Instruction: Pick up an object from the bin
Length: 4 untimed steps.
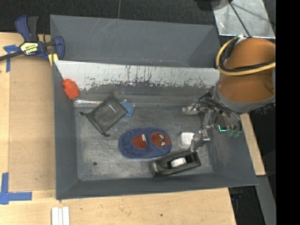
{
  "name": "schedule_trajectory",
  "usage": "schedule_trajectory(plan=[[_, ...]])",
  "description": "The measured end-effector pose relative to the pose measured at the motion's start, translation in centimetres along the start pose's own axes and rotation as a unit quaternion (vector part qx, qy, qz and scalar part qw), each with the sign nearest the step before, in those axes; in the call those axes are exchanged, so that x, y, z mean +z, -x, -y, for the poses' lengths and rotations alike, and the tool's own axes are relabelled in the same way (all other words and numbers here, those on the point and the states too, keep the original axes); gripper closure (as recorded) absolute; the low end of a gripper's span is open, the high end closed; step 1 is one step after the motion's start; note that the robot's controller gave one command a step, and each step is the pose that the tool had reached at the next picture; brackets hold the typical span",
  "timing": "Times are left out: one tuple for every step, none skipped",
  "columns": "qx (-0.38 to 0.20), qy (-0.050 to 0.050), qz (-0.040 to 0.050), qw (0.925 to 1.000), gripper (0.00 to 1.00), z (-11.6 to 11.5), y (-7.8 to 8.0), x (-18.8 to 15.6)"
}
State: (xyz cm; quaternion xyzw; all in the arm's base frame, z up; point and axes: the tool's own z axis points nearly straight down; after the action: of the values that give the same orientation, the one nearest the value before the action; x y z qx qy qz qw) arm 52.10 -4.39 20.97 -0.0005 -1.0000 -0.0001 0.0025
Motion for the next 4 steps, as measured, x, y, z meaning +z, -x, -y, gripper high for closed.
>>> schedule_trajectory(plan=[[-0.083,-0.001,0.0038,0.9965,0.0,0.6,-2.2,8.5],[-0.181,-0.002,0.0004,0.9835,0.0,-2.0,-2.0,10.9],[-0.394,-0.001,0.0014,0.9191,0.0,-5.6,-3.3,10.3],[-0.42,-0.001,0.0091,0.9074,0.0,-5.4,-2.8,13.0]])
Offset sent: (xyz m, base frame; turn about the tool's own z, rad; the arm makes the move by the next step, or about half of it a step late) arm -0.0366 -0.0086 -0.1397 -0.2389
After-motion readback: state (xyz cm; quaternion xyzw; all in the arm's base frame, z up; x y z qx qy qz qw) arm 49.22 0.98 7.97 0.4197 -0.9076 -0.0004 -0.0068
